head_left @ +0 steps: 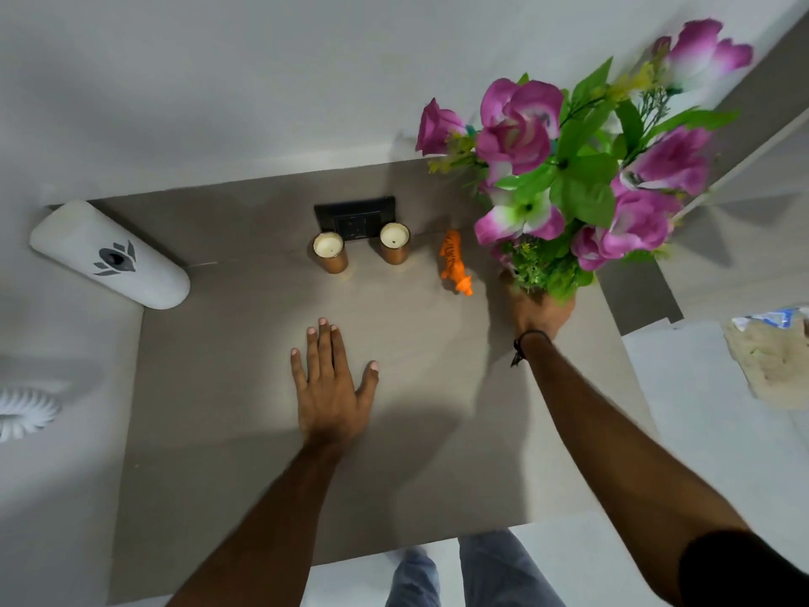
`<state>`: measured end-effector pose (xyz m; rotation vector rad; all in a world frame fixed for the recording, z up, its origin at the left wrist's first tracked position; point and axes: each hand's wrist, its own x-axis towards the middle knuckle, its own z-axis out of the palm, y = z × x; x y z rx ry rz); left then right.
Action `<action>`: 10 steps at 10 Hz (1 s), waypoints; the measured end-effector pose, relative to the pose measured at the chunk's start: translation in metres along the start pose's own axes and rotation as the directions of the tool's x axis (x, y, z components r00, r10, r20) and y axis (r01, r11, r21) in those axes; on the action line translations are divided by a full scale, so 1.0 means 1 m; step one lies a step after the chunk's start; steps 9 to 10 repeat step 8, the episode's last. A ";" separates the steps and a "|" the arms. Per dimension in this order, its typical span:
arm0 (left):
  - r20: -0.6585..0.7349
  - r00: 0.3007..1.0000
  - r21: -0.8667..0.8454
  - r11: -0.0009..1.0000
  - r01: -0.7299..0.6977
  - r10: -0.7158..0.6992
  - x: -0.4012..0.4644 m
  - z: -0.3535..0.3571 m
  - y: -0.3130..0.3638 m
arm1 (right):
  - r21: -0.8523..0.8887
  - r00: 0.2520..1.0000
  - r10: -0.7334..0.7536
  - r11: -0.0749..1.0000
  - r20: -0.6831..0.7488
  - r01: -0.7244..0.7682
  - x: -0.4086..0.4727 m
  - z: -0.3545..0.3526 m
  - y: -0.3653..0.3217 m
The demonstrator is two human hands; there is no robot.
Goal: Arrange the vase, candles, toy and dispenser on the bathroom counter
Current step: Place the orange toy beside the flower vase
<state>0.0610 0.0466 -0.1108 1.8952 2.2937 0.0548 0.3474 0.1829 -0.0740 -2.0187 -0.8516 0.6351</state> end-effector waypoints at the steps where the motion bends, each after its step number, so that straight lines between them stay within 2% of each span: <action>1: -0.026 1.000 0.004 1.000 0.000 0.000 0.000 0.002 0.004 | -0.013 0.996 -0.060 0.998 -0.062 0.060 0.023 -0.005 0.003; 3: -0.060 0.998 -0.007 1.000 0.008 -0.009 -0.003 0.000 0.003 | -0.043 0.998 -0.035 0.999 -0.053 0.033 0.055 -0.014 -0.010; 5: -0.046 0.999 -0.009 1.000 0.009 -0.009 -0.001 0.001 0.002 | -0.112 0.993 -0.108 0.988 -0.042 0.103 0.063 -0.015 -0.008; 7: 0.010 1.000 0.018 1.000 -0.003 0.003 -0.003 -0.010 0.001 | -0.195 0.999 -0.032 0.980 0.037 0.039 0.019 -0.053 -0.005; 8: -0.079 0.996 0.028 0.999 -0.030 0.032 0.013 -0.046 0.002 | -0.108 0.998 -0.042 0.993 0.056 0.048 -0.031 -0.086 -0.002; 10: -0.079 0.996 0.028 0.999 -0.030 0.032 0.013 -0.046 0.002 | -0.108 0.998 -0.042 0.993 0.056 0.048 -0.031 -0.086 -0.002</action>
